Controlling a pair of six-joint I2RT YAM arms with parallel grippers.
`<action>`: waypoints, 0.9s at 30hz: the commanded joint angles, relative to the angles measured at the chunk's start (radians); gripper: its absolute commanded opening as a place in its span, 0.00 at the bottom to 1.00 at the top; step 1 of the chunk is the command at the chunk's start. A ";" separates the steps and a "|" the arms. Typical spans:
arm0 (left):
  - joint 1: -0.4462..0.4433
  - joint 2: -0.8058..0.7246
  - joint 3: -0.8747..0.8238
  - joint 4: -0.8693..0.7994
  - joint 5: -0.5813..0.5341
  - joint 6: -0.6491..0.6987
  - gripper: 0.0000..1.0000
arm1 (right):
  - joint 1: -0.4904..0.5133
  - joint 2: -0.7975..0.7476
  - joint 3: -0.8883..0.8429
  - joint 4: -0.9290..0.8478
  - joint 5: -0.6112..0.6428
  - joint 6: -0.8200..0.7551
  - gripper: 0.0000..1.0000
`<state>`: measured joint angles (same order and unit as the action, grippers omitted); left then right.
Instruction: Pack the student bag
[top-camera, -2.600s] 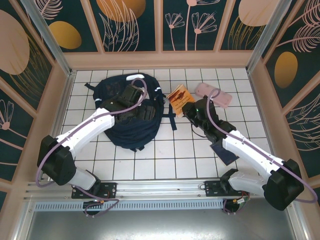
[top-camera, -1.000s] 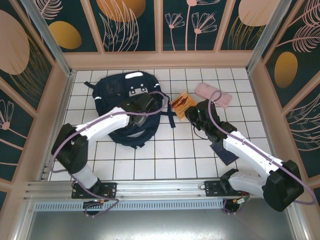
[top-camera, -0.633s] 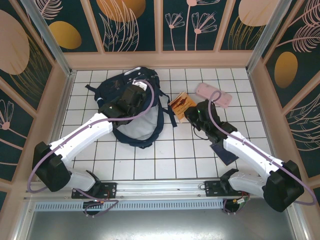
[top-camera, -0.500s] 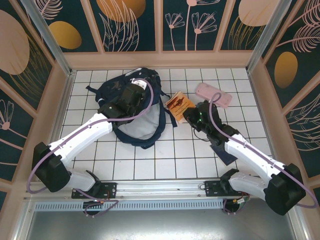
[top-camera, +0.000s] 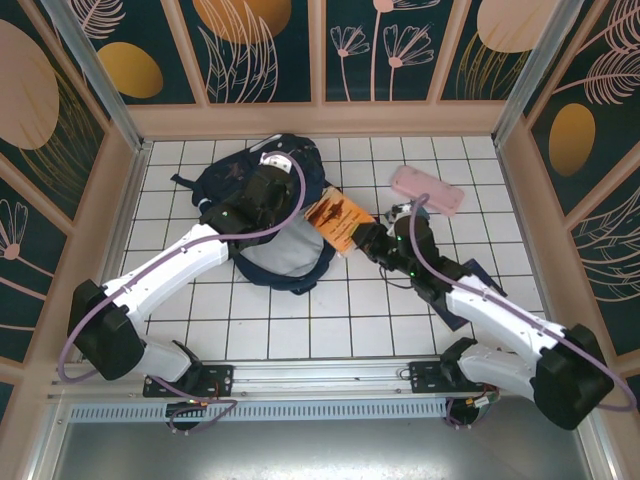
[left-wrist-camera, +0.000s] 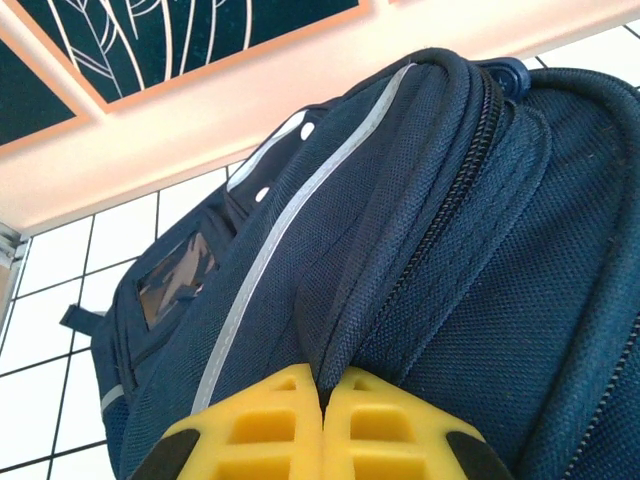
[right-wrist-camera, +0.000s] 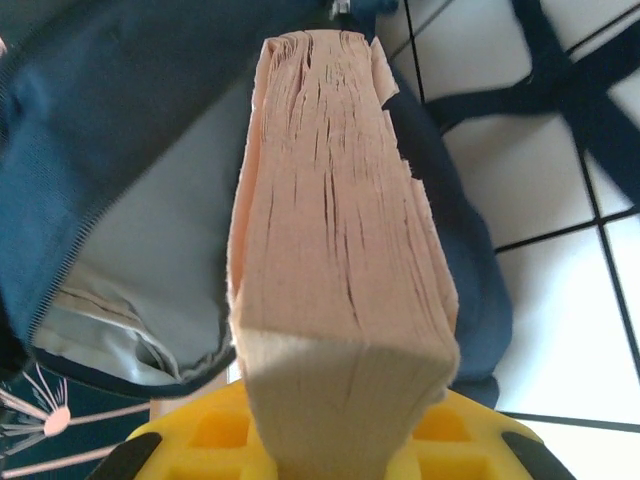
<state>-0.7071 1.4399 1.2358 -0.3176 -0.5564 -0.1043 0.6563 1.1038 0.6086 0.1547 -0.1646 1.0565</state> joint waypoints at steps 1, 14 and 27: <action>-0.005 -0.021 0.100 0.143 -0.009 -0.055 0.00 | 0.026 0.079 0.051 0.196 -0.104 0.007 0.00; -0.003 -0.073 0.110 0.069 0.061 -0.088 0.00 | 0.084 0.479 0.340 0.374 0.072 0.080 0.00; -0.005 -0.098 0.111 0.083 0.136 -0.138 0.00 | 0.167 0.841 0.595 0.396 0.353 0.258 0.00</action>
<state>-0.7071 1.4071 1.2797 -0.3717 -0.4240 -0.1963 0.8074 1.9106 1.1423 0.4416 0.0849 1.2636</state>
